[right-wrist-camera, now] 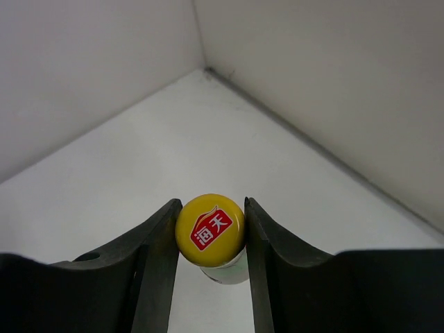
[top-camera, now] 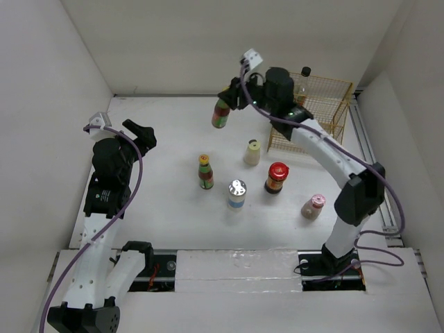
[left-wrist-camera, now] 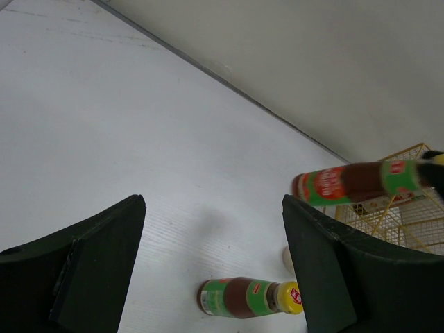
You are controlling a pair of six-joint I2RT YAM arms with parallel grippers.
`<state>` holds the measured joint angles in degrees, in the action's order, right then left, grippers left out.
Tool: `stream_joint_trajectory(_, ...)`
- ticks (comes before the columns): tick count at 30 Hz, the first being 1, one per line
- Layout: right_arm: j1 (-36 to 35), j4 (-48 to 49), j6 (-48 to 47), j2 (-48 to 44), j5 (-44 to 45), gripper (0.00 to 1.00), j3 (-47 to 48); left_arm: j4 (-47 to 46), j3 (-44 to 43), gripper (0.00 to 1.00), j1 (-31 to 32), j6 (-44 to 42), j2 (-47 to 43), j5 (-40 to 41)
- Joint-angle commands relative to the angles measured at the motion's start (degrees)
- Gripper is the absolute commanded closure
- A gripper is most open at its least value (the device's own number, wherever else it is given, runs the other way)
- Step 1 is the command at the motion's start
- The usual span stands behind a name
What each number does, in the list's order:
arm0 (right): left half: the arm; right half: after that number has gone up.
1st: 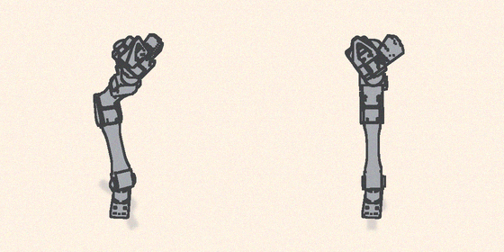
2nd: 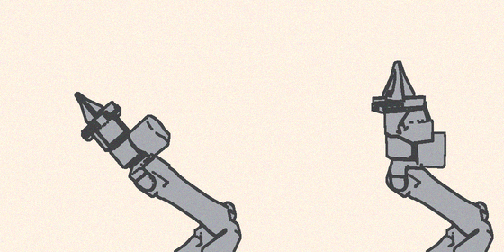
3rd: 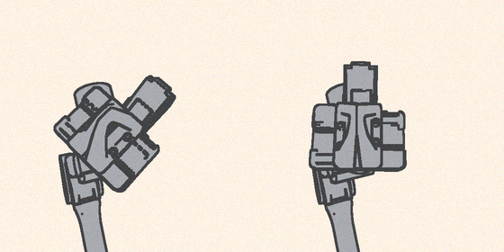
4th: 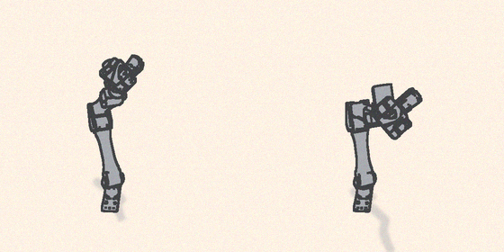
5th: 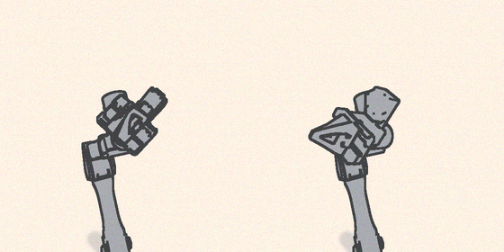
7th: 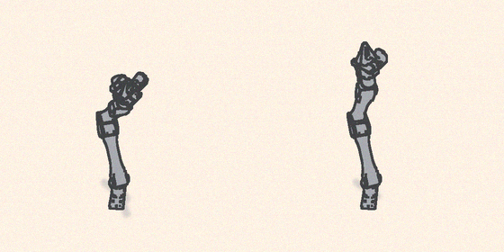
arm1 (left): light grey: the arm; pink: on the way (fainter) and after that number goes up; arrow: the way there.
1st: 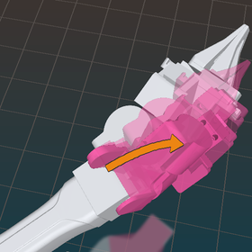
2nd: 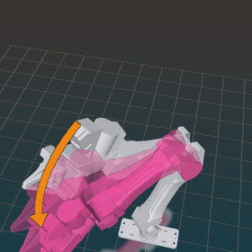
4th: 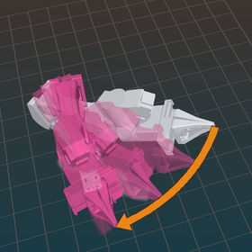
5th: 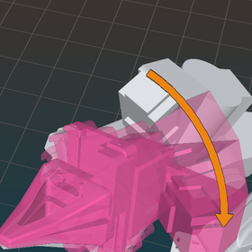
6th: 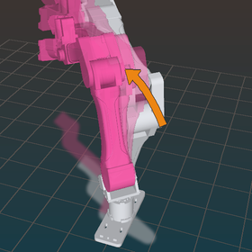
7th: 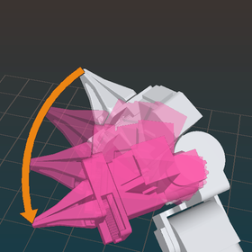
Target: Organize the condiment bottles
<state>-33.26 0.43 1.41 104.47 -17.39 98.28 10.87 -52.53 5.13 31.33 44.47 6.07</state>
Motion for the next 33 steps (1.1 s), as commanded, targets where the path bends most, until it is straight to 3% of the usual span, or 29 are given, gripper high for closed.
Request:
stream_joint_trajectory(1,5.4,10.1,1.3,-10.8,1.0,0.88,3.8,-2.7,-0.3,0.24,-0.4,-0.7,-0.7,-0.4)
stream_joint_trajectory(8,19.0,6.5,4.5,-16.0,1.0,0.88,3.0,-2.7,-0.3,0.24,-0.4,-0.7,-0.7,0.1)
stream_joint_trajectory(17,33.5,1.2,5.0,-13.2,3.0,0.88,8.5,-2.7,-0.3,0.24,-0.4,-0.7,-0.7,0.1)
stream_joint_trajectory(24,38.4,0.4,4.5,-7.7,2.9,0.89,15.2,-2.7,-0.3,0.24,-0.4,-0.7,-0.7,0.1)
stream_joint_trajectory(33,39.0,-0.2,2.5,1.1,6.8,0.89,23.6,-2.7,-0.3,0.24,-0.9,-0.7,-0.2,0.1)
